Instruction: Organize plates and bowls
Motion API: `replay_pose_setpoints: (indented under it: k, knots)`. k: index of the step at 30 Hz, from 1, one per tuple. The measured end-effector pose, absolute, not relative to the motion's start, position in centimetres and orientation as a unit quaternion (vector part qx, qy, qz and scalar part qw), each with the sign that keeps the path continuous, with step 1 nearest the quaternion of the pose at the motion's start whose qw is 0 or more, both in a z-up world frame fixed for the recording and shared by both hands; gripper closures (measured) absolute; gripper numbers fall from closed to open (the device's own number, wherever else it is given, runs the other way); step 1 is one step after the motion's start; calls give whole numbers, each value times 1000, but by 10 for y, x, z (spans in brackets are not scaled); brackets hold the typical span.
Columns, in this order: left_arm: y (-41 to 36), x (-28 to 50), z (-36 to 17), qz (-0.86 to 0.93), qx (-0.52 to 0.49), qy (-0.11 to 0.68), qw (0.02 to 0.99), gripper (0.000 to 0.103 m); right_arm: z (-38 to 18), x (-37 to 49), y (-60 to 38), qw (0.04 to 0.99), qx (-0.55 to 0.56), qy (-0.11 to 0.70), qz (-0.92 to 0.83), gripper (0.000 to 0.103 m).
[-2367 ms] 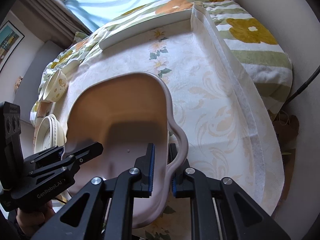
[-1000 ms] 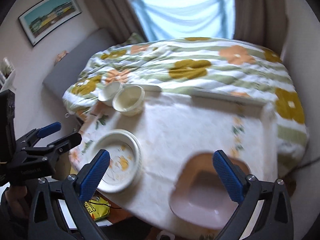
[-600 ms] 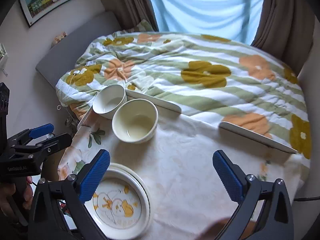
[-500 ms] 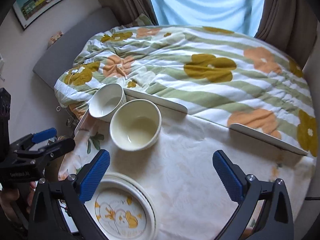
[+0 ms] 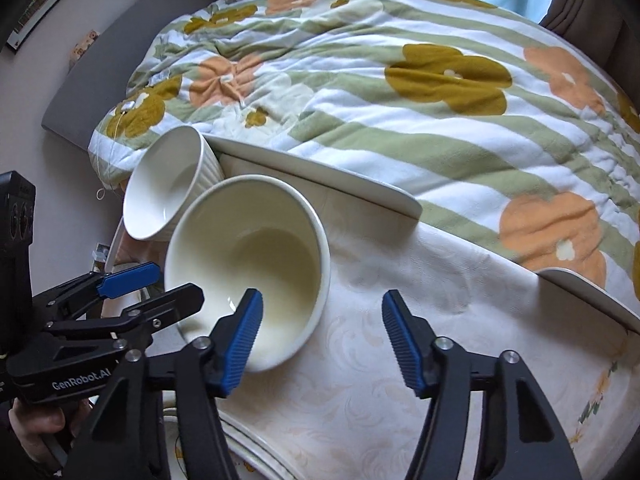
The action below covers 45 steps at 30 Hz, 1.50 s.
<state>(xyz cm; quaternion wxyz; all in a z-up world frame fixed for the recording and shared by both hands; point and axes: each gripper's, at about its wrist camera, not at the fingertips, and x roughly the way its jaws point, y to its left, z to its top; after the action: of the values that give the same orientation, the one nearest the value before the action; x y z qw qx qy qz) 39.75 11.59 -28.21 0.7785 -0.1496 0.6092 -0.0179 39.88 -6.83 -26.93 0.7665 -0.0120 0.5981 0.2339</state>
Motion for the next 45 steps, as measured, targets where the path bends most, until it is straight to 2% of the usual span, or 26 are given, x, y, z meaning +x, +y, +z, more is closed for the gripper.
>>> replay_pose_setpoints:
  k: [2,4,6,21,29,36,45]
  knots:
    - [115,403,-289,-30,-163,614,771,72,-275,402,-65,759,-11,605,239,61]
    - [114,406,-292,-41,-167,616,769,82,-279,405,-62,754,-11,609,244,79]
    - [111,408,-293,-44,-162,617,769,85,-284,407,-60,748,-4,616,246,88]
    - [99,409,-278,-43,-125,611,781,85,-275,407,-61,757,4,613,227,89]
    - [83,399,-242,-63,-107,586,800,85,-248,396,-79,773,24,598,211,89]
    - [41,373,-196,-81,-88,560,820,85,-208,367,-120,796,47,570,199,89]
    - [-53,308,-146,-110,-69,532,837,85,-161,299,-205,825,55,535,174,89]
